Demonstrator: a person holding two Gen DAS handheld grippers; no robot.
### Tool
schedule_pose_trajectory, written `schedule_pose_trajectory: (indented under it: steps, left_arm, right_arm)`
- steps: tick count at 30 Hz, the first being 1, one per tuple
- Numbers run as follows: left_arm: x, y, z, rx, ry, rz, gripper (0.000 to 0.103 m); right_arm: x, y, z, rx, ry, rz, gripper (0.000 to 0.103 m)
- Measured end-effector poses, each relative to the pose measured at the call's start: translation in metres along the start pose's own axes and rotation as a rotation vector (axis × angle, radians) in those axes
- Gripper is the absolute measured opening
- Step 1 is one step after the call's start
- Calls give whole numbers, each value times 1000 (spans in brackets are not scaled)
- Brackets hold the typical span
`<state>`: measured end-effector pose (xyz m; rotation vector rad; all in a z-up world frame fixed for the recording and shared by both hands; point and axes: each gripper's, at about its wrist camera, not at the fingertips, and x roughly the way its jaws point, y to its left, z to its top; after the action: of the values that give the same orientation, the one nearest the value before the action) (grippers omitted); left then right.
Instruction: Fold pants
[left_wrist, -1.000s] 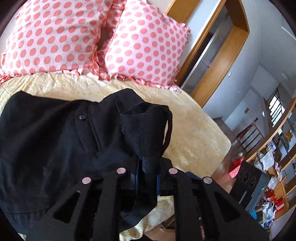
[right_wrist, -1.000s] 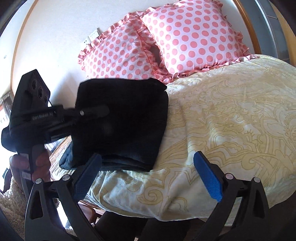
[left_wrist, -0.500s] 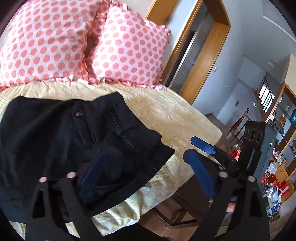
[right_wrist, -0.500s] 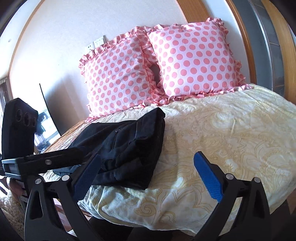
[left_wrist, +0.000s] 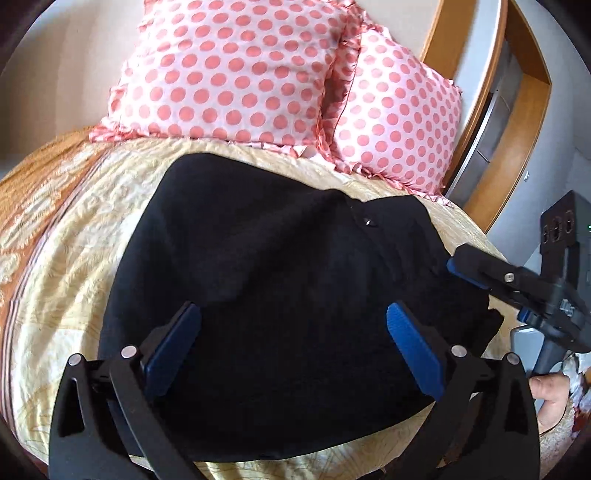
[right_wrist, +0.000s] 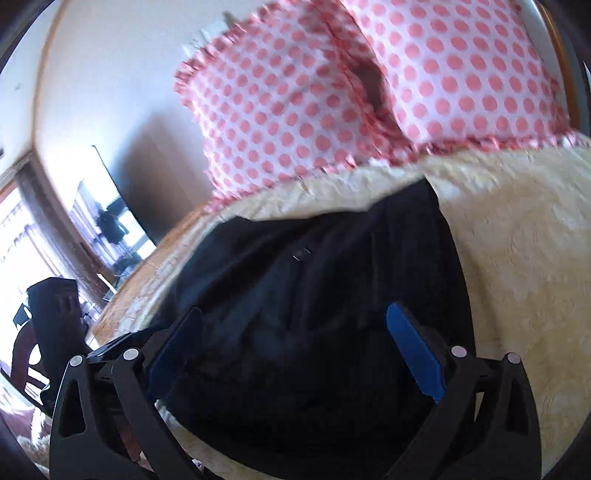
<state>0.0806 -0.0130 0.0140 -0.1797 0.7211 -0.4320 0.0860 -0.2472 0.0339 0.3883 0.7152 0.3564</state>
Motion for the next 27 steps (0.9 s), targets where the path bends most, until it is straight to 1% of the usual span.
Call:
schedule_pose_trajectory:
  steps: [1,2,4,5,6,7,8,10,11,13,14,15,17,18,20,22,24,27]
  left_arm:
    - [-1,1,-3,6,-8,-6,100]
    - [-3,0,-7,21,-10,1,100]
    - [-4,-3,-9,29,-6,0,101]
    - [-6,-2,-5,15,1,-14,101]
    - [-9,0,2,-12,7,-43,101]
    - [-13,3,10,-38,0,-86,101]
    - [-17,7,20,-58,-18,-134,101]
    - [-17,15,44,-96,-41,-202,101]
    - [-13,19,55,-112,-39,-233,101]
    - [3,24,74,-155,8,-289,101]
    - [15,26,82,-172,40,-295,101]
    - [28,28,87,-188,69,-273,101]
    - [51,34,93,-209,134,-206,101]
    - [62,39,92,-229,170,-181,101]
    - [74,47,89,-260,206,-170,100]
    - [75,49,87,-258,194,-147,96]
    - [74,47,87,-239,195,-133,96]
    - [61,40,82,-168,171,-96,96]
  right_arm:
    - [4,-7,-6,22,17,-1,102]
    - [-1,-7,-11,0,-7,-5,102]
    - [-3,-3,-16,-29,11,-38,102]
    - [-3,0,-15,-40,21,-52,102]
    - [-4,1,-12,-38,25,-54,102]
    - [-8,0,-8,-17,13,-34,102]
    - [-12,-3,-1,14,-9,10,102]
    - [-16,-10,14,78,-49,92,102]
    - [-14,-14,21,110,-55,120,102]
    - [-3,-22,34,155,-34,136,102]
    - [5,-25,38,176,-12,129,102]
    - [13,-30,39,199,14,115,102]
    - [28,-38,36,230,63,86,102]
    - [29,-39,33,219,55,79,102]
    - [28,-38,28,192,41,70,102]
    - [28,-36,27,176,37,57,102]
    - [29,-31,27,141,48,30,102]
    - [21,-21,24,92,44,-10,102]
